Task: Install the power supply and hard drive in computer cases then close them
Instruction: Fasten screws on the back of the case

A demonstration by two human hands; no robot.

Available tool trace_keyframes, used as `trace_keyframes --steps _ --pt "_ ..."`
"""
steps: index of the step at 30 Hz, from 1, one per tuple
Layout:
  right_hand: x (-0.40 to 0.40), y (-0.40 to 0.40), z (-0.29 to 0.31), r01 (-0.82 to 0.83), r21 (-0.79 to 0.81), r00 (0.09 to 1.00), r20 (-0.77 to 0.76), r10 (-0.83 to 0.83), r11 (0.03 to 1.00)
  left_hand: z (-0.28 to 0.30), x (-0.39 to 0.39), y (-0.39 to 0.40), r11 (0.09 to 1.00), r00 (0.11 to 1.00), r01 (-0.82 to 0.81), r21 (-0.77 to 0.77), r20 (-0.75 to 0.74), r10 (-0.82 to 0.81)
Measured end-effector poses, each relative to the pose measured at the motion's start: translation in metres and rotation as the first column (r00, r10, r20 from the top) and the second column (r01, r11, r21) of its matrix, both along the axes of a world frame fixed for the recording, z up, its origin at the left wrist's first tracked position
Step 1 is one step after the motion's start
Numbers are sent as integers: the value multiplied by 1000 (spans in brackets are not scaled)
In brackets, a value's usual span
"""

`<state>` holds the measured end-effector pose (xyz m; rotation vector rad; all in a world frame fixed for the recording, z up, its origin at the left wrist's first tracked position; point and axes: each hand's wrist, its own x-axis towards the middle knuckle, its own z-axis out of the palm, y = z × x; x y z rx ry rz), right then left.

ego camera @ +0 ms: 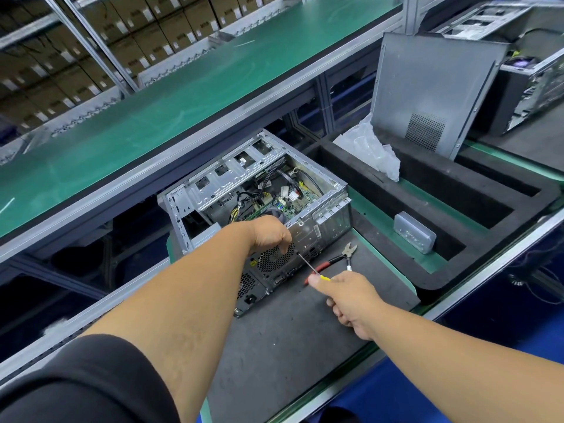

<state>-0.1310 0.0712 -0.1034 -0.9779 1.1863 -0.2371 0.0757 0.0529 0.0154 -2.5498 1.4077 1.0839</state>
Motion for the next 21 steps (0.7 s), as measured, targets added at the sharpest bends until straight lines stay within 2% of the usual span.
trace_keyframes --steps 3,6,9,12,15,16,19,21 --pt "-1 -3 0 -29 -52 1000 -10 29 998 -1 1 -1 1000 1000 9 -3 16 -9" --pt "1 -2 7 -108 90 994 -7 110 990 -1 1 -4 996 995 81 46 52 -84" --pt "2 -3 11 -109 129 993 -31 114 986 1 0 -7 976 975 194 97 89 -202" --pt "0 -6 11 -70 10 996 -62 71 997 0 3 -8 972 969 207 110 111 -219" --pt "-1 -9 10 -114 -129 990 -94 103 985 -2 6 -8 935 933 323 147 116 -340" --pt "0 -9 11 -119 -108 990 -90 109 987 -2 6 -7 930 927 337 147 120 -355" --pt "0 -11 16 -94 91 996 -5 94 991 -2 9 -8 913 910 380 148 117 -398" --pt "0 -14 18 -125 108 992 3 126 986 1 8 -7 891 892 424 164 98 -442"
